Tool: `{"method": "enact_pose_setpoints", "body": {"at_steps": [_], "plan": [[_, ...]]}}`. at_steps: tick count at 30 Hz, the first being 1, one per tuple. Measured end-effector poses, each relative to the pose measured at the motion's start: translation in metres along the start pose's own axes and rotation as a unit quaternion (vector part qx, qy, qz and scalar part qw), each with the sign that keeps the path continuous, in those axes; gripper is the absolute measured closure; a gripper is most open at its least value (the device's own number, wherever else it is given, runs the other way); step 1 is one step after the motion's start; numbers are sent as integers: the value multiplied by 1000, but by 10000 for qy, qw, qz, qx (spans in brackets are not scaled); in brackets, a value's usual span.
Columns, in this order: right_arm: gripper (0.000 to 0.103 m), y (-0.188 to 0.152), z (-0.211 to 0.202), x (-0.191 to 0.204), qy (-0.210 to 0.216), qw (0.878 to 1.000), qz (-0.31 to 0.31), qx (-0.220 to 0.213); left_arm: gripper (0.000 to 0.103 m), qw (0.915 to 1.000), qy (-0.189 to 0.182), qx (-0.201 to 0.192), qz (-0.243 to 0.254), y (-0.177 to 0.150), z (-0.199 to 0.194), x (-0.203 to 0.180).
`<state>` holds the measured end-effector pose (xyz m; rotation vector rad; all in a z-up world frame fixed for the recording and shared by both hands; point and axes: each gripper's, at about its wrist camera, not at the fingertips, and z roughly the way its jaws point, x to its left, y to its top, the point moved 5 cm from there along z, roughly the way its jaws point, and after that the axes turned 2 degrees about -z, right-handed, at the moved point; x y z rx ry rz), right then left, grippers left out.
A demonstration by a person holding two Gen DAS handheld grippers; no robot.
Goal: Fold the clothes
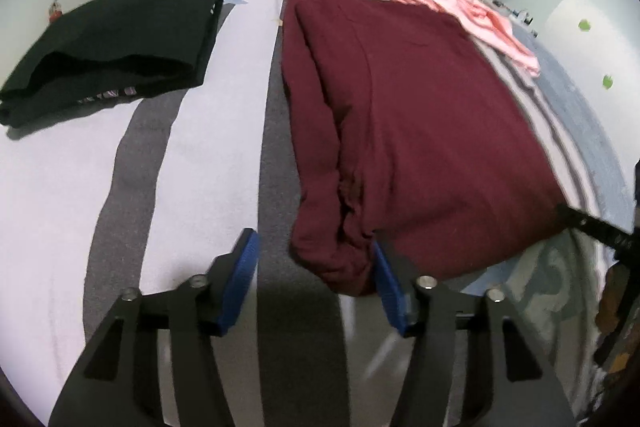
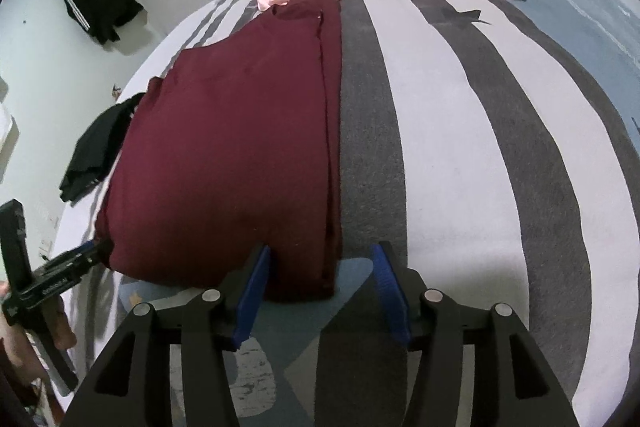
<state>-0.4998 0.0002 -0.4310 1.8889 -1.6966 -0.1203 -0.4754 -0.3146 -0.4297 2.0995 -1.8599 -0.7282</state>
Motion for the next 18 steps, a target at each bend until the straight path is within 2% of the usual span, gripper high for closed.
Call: {"method": "enact_pose_setpoints", "body": {"at_steps": [3, 7, 10, 12, 13, 14, 16, 18], "plan": [[53, 2, -7, 6, 144, 9999, 15, -51, 62, 9999, -115, -42, 18, 2, -6, -4], [53, 4, -5, 16, 120, 9998, -180, -36, 63, 9999, -104, -61, 72, 1, -2, -6], [53, -1, 9, 10, 135, 9999, -44, 88, 63, 9999, -141, -40, 44, 1, 1, -6], [53, 0, 11, 11, 121, 9999, -68, 74, 71, 9998, -176, -27, 111, 2, 1, -8], [57, 1, 11, 12, 114, 9999, -80, 67, 81, 9996, -200, -26, 212, 1, 1, -11], [75, 1, 12, 12, 130, 9998, -95, 76, 86, 9993, -213, -26, 307, 0, 1, -15], [91, 3, 12, 13, 197, 9996, -133, 121, 89, 9993, -176, -38, 322, 3, 3, -20], [92, 4, 10, 16, 151, 9995, -270, 116, 90, 9996, -283, -30, 90, 4, 2, -14]]}}
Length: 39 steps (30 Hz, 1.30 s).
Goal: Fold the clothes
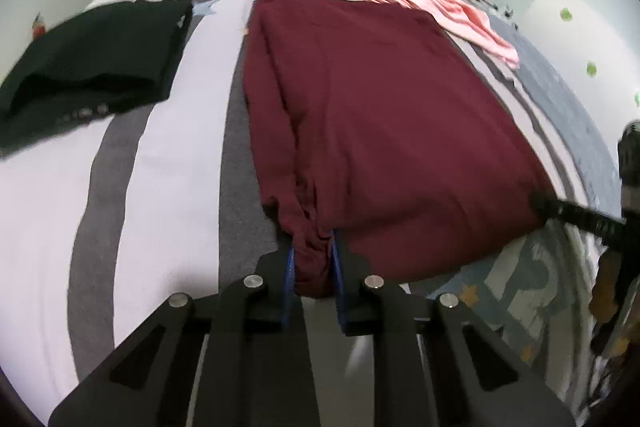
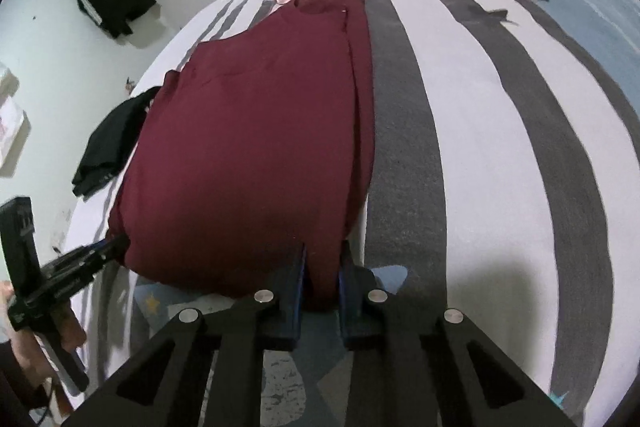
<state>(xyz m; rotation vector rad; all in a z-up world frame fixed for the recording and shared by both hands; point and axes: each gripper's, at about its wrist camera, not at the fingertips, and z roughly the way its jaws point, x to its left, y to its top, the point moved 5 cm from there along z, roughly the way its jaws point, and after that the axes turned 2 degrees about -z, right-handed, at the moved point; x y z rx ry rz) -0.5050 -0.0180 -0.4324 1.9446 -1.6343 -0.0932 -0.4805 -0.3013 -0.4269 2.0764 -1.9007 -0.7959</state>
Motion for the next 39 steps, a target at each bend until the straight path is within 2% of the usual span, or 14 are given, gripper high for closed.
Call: {"method": "enact_pose_setpoints", "body": {"at_steps": [3, 7, 10, 13, 20, 22, 26, 29, 34, 39], "plan": [[93, 1, -8, 1, 18, 10000, 8, -70, 93, 9995, -136, -84, -268, 1, -12, 5], [94, 0, -29, 7, 106, 9997, 30, -223, 94, 9996, -102, -243, -45, -3, -40, 0], [94, -14, -42, 15, 132, 9998, -87, -149, 94, 9995, -88, -297, 51, -10, -64, -4], [94, -41, -62, 18, 177, 9997, -157, 59, 94, 9999, -139, -71, 71, -38, -86, -9], [94, -127, -97, 16, 203, 9963, -115, 828, 94, 9960, -79, 858, -216, -141, -109, -24], [94, -141, -97, 13, 175, 9952, -115, 955, 94, 9956, 15, 892, -289, -150, -108, -24], [94, -135, -110, 15, 260, 9962, 100, 823, 95, 9962, 44, 726, -485, -135, -120, -23], [94, -117, -129, 24, 308, 9974, 65, 651, 95, 9980, 34, 440, -459, -111, -145, -27], [94, -69, -156, 29, 403, 9985, 6, 362, 95, 9979, -139, -246, -584, -47, -186, -31], [95, -4, -153, 25, 436, 9990, 7, 57, 96, 9965, -61, -718, -429, 19, -173, -30]]}}
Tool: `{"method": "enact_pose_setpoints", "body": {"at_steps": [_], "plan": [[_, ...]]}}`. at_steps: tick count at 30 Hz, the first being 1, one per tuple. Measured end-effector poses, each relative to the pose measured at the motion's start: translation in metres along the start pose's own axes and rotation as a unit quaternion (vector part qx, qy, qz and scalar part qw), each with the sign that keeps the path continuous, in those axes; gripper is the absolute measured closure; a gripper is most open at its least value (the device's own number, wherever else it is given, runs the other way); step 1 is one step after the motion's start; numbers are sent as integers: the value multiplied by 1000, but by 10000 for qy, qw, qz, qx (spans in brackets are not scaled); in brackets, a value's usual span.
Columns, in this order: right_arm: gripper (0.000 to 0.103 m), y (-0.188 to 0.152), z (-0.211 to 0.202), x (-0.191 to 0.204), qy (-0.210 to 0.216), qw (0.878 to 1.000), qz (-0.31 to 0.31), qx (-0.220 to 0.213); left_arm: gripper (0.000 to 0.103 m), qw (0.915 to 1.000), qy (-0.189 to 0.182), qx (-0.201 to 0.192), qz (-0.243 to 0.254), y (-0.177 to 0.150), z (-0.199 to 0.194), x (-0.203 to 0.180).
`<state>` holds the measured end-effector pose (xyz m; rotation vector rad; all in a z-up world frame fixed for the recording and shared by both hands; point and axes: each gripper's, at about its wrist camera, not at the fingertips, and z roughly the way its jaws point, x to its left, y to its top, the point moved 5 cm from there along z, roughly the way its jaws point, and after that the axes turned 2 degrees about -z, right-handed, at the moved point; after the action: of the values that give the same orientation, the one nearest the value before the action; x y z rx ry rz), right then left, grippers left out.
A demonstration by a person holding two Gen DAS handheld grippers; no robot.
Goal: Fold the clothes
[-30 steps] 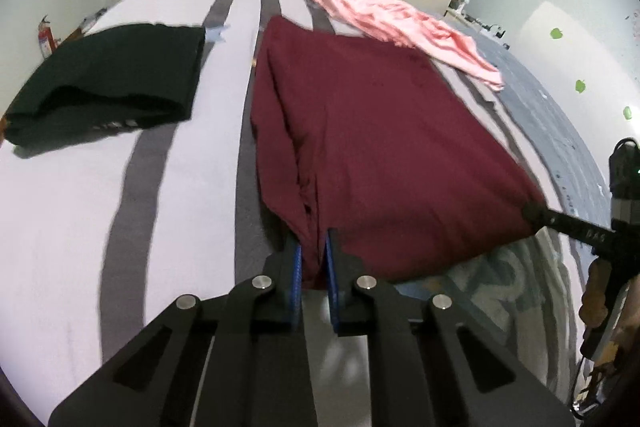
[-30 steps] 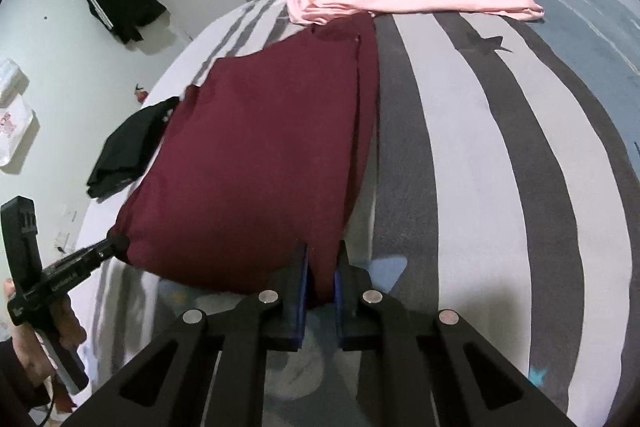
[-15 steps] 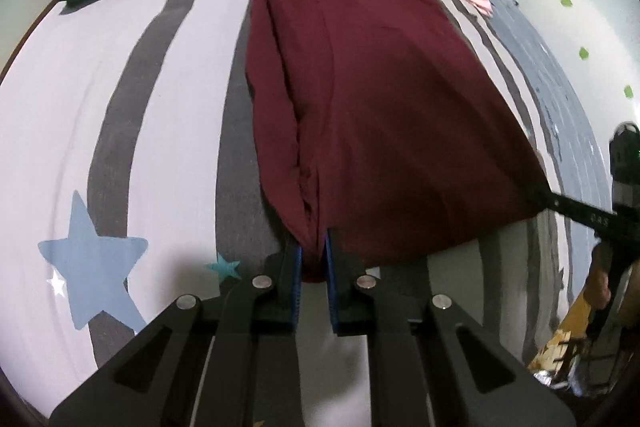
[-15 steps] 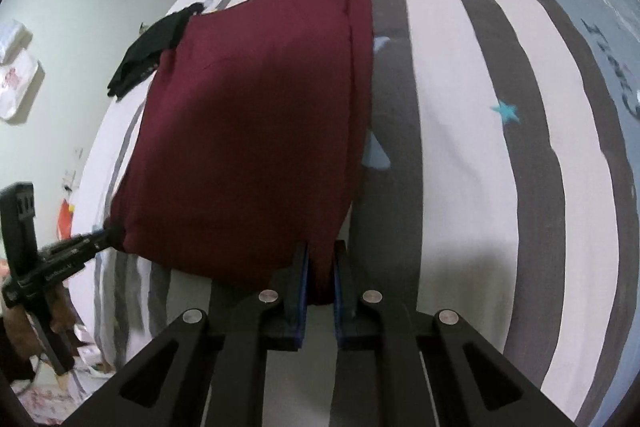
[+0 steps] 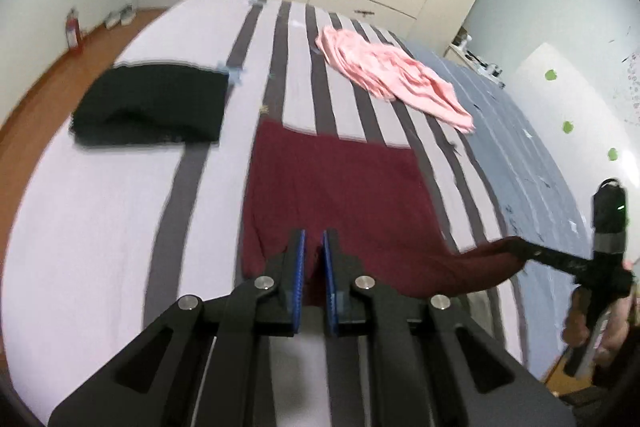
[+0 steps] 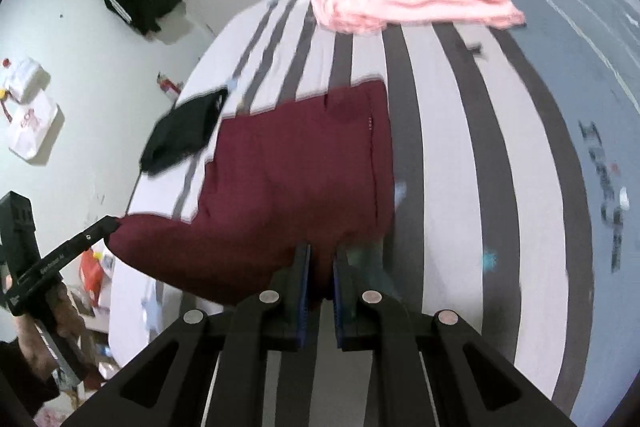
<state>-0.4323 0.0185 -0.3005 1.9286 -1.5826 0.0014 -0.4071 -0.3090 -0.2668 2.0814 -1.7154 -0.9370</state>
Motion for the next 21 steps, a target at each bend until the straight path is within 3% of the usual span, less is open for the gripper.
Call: {"method": "enact_pose_setpoints", "body": {"at_steps": [4, 10, 18, 21], "plan": [[96, 58, 27, -6, 17, 9997, -118, -233, 103, 9998, 77, -180, -9, 40, 47, 11], [97, 115, 99, -19, 94, 9997, -117, -174, 103, 9993, 249, -61, 280, 80, 126, 23], [103, 139, 154, -38, -44, 9999, 35, -87, 100, 9991, 388, 106, 158, 71, 139, 57], [103, 132, 157, -40, -44, 10000, -36, -1, 84, 9987, 395, 238, 232, 50, 131, 58]]}}
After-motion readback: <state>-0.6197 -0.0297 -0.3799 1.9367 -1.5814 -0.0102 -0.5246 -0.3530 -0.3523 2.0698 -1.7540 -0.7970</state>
